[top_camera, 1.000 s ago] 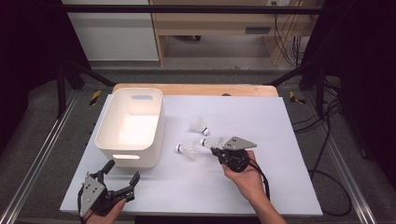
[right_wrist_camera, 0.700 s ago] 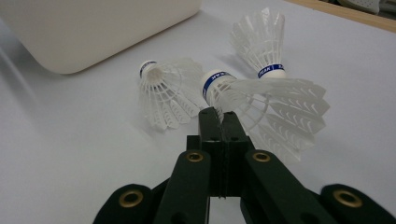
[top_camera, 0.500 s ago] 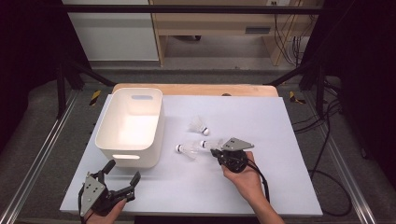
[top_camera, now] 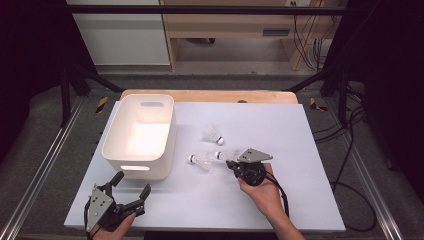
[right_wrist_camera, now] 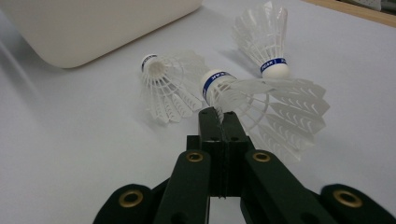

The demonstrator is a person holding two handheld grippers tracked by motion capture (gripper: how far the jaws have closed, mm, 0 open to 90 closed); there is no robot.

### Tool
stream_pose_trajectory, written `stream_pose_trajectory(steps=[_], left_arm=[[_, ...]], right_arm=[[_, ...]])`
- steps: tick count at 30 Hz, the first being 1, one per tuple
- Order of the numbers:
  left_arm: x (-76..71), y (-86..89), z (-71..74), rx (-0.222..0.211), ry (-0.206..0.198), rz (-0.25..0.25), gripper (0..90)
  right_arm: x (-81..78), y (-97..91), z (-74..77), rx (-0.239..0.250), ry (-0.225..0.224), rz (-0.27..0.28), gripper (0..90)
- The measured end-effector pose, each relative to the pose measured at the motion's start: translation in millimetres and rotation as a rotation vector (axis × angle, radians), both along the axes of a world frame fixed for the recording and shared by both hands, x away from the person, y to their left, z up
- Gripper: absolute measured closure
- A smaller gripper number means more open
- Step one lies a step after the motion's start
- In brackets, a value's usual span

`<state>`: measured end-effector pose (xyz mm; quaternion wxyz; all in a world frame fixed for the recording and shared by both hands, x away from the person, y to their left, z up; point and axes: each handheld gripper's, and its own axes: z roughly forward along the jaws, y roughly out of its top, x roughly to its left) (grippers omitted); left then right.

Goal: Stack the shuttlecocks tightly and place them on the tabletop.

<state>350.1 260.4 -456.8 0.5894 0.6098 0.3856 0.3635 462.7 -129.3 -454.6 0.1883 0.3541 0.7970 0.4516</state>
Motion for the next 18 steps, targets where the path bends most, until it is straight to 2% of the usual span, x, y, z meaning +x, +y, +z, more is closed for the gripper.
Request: stream_pose_trajectory(steps=[15,18], left_arm=[[0.3,-1.1,-0.2,0.002,0.002,-0.005,5.1],[0.2,-1.0,-0.3,0.001,0.002,-0.004,5.1]], right_arm=[[-0.1,5.0,-6.4,0.005,0.017,0.014,90.0],[1.8,10.2,-8.5,0.014,0.031,0.034,90.0]])
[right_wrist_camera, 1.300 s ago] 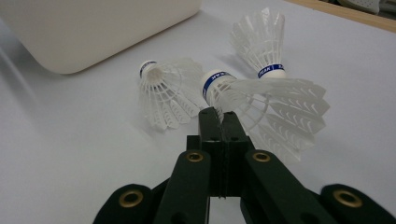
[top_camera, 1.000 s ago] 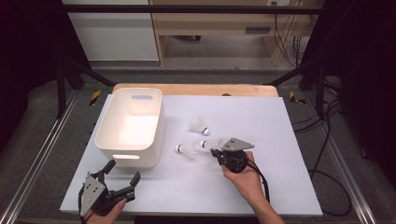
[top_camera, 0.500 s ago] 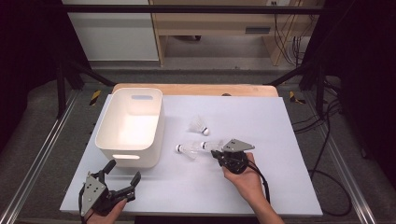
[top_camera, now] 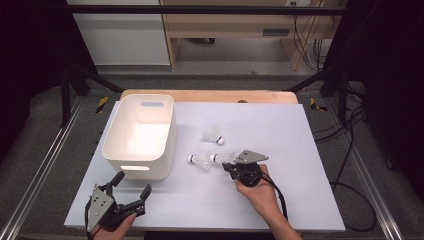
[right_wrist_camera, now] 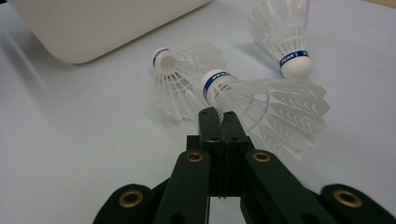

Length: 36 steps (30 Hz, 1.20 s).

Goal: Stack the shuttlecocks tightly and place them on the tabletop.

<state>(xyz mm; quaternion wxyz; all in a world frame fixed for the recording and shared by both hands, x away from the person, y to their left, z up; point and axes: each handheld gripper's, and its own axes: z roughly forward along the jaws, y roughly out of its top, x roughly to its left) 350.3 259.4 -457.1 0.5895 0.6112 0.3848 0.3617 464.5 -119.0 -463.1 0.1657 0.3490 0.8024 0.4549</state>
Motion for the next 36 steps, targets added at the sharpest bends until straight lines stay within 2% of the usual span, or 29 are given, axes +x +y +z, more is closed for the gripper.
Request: stream_pose_trajectory(steps=[6,13,25,36], left_arm=[[-0.2,-0.8,0.1,0.003,0.001,-0.001,5.1],[-0.1,-0.1,0.1,-0.002,-0.001,-0.002,5.1],[0.0,-0.5,0.2,-0.003,-0.001,-0.004,5.1],[-0.3,-1.5,0.3,-0.002,-0.002,-0.006,5.1]], right_arm=[[5.8,12.5,-3.7,0.006,0.011,0.058,90.0],[15.1,25.3,-9.2,0.012,0.034,0.081,90.0],[21.5,35.8,-13.0,0.02,0.039,0.098,90.0],[22.6,40.2,-17.3,-0.007,0.048,0.111,89.8]])
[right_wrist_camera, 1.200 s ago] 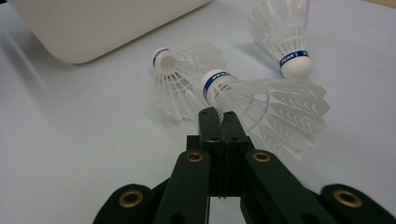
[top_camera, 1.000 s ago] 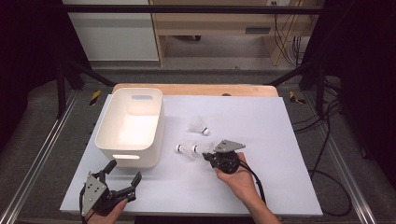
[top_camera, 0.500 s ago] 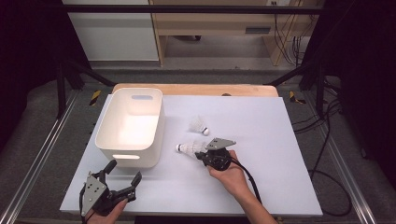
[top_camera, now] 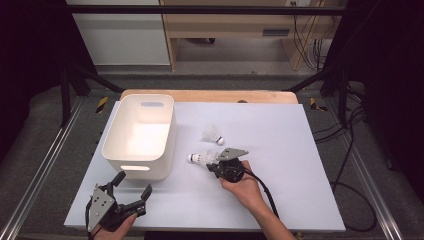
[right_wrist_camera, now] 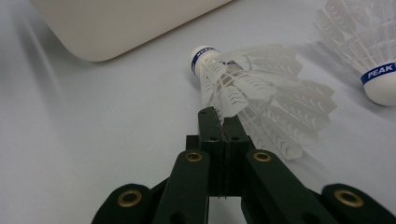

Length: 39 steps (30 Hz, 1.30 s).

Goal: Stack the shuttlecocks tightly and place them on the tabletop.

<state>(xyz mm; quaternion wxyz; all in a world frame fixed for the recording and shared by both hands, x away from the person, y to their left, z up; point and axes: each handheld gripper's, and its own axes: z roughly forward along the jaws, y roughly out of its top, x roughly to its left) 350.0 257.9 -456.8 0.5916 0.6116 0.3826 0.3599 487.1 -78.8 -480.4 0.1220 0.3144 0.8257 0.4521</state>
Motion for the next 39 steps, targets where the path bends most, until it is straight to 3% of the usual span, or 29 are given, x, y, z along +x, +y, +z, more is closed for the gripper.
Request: stream_pose_trajectory(steps=[6,18,27,39], left_arm=[[0.0,0.0,0.0,0.0,0.0,0.0,5.1],[0.0,0.0,0.0,0.0,0.001,0.0,5.1],[0.2,0.2,-0.3,0.0,0.003,0.0,5.0],[3.5,10.8,0.1,-0.018,0.001,0.02,4.9]], right_arm=[[-0.4,0.9,-1.1,-0.017,-0.005,-0.004,84.9],[-11.4,-4.0,8.1,-0.088,-0.001,-0.02,52.6],[-19.7,-16.0,25.1,-0.103,-0.014,-0.033,38.0],[-1.4,-17.2,50.2,-0.113,-0.012,-0.052,21.1]])
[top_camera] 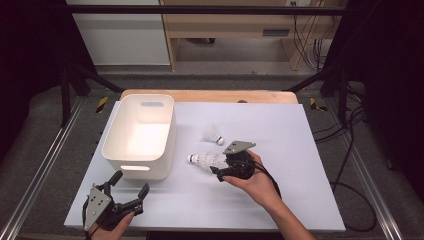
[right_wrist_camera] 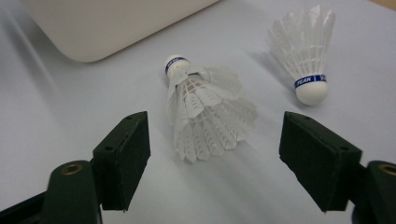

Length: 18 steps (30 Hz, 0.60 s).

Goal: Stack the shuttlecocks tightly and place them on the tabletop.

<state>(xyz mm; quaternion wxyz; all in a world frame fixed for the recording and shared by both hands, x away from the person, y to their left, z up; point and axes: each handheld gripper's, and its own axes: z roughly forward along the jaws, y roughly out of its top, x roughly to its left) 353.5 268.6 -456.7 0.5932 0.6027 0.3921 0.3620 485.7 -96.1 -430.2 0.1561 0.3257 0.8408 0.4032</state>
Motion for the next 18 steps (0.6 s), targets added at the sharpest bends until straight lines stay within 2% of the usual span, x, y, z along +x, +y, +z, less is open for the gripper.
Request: stream_pose_trajectory(steps=[1,4,7,8,9,12,13,15,18], left_arm=[[1.0,1.9,-0.1,-0.011,-0.002,0.006,4.9],[3.7,7.6,-0.3,-0.008,-0.008,0.011,4.7],[5.3,12.3,-0.7,-0.017,-0.01,0.017,4.2],[5.8,13.3,-0.8,-0.021,-0.011,0.019,3.7],[6.3,15.1,-0.9,-0.021,-0.012,0.019,3.7],[7.6,19.4,-1.0,-0.029,-0.017,0.029,2.7],[8.0,20.4,-1.3,-0.032,-0.016,0.031,2.5],[8.3,21.8,-1.8,-0.029,-0.014,0.034,2.1],[8.6,22.1,-2.4,-0.035,-0.011,0.037,2.1]], right_arm=[[0.0,0.0,0.0,0.0,0.0,0.0,21.1],[10.8,2.4,6.8,0.001,-0.008,-0.015,17.6],[24.4,5.4,12.9,0.01,-0.01,-0.038,15.3],[34.3,7.8,16.6,0.018,-0.012,-0.052,14.6],[34.3,7.8,16.6,0.018,-0.012,-0.052,14.6],[48.5,12.4,19.1,0.016,-0.011,-0.066,12.4],[58.5,15.5,18.1,0.029,0.011,-0.08,10.6],[63.3,17.2,17.6,0.039,0.019,-0.087,10.5],[76.6,22.7,17.1,0.044,0.011,-0.097,10.4]])
